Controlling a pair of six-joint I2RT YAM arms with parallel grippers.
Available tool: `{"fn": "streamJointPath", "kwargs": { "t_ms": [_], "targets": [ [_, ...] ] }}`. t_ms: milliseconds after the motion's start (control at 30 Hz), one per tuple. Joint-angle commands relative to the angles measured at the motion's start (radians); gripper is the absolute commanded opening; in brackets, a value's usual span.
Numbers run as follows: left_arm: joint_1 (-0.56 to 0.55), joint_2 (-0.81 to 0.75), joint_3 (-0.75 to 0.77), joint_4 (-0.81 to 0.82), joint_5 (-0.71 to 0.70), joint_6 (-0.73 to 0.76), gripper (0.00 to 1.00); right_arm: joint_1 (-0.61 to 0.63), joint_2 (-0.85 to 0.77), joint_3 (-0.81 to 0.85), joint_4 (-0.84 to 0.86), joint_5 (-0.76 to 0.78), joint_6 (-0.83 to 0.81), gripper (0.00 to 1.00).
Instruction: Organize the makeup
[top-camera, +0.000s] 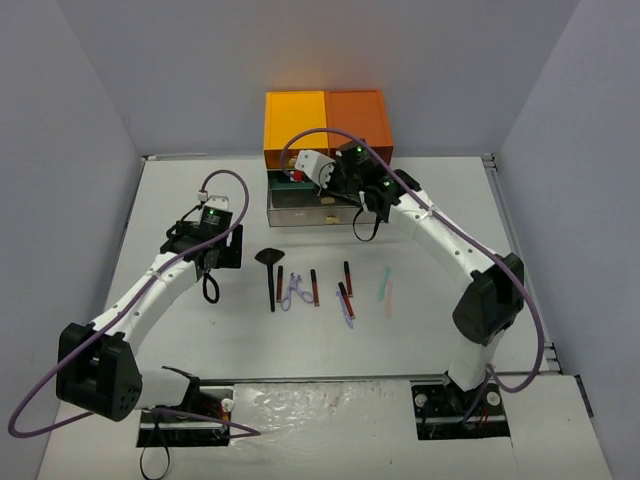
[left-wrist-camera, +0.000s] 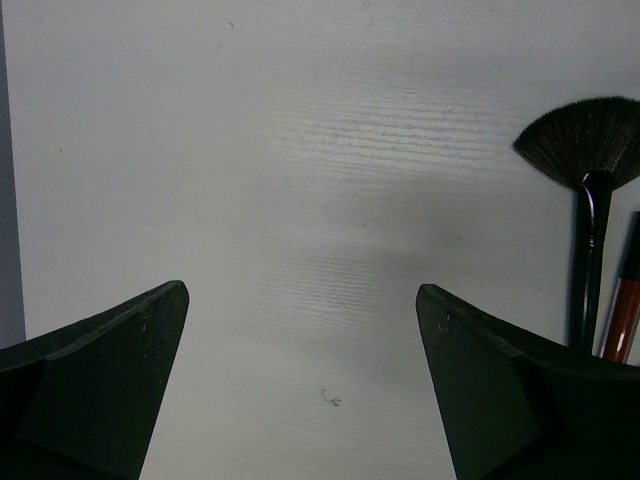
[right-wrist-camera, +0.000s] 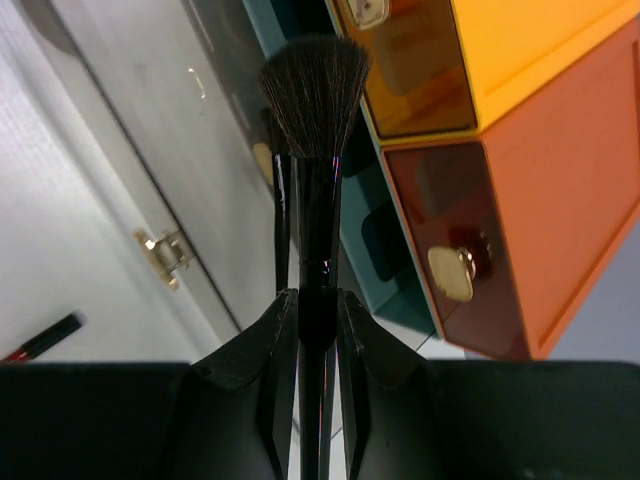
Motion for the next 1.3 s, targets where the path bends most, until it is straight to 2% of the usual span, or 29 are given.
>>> {"fn": "streamJointPath", "kwargs": {
  "t_ms": [0,33,133,233,433,500,600,767,1000,1133,1267],
  "targets": [
    [0.005,-0.031,0.045,0.011,0.001,-0.035,0.97,0.007,0.07,0.133,0.034,0.027,-0.109,0.18],
    [0.005,-0.032,0.043,0.008,0.009,-0.044,0.97,0.007,0.083,0.149,0.043,0.027,-0.103,0.22],
    [0.005,-0.045,0.041,-0.005,0.046,-0.097,0.97,0.005,0.108,0.162,0.068,0.024,-0.05,0.47],
    [0.005,-0.055,0.03,-0.015,0.089,-0.158,0.97,0.006,0.079,0.145,0.087,0.026,-0.005,0.61],
    [-0.018,-0.054,-0.02,0.029,0.149,-0.293,0.97,0.002,-0.093,-0.013,0.159,0.134,0.162,0.75],
    [-0.046,-0.025,-0.025,0.037,0.138,-0.334,0.96,-0.003,-0.196,-0.075,0.185,0.167,0.236,0.84],
    [-0.12,0.024,-0.022,0.054,0.103,-0.392,0.95,-0.009,-0.321,-0.206,0.227,0.218,0.346,0.92],
    [-0.201,0.142,0.018,0.058,0.043,-0.496,0.89,-0.015,-0.548,-0.404,0.262,0.266,0.484,0.95],
    [-0.218,0.256,0.033,0.102,0.04,-0.562,0.74,-0.018,-0.807,-0.639,0.262,0.283,0.586,0.97],
    [-0.224,0.274,0.031,0.149,0.057,-0.573,0.67,-0.018,-0.888,-0.724,0.249,0.276,0.626,0.98],
    [-0.238,0.295,0.04,0.163,0.062,-0.576,0.64,-0.018,-0.913,-0.752,0.23,0.291,0.627,0.98]
  ]
}}
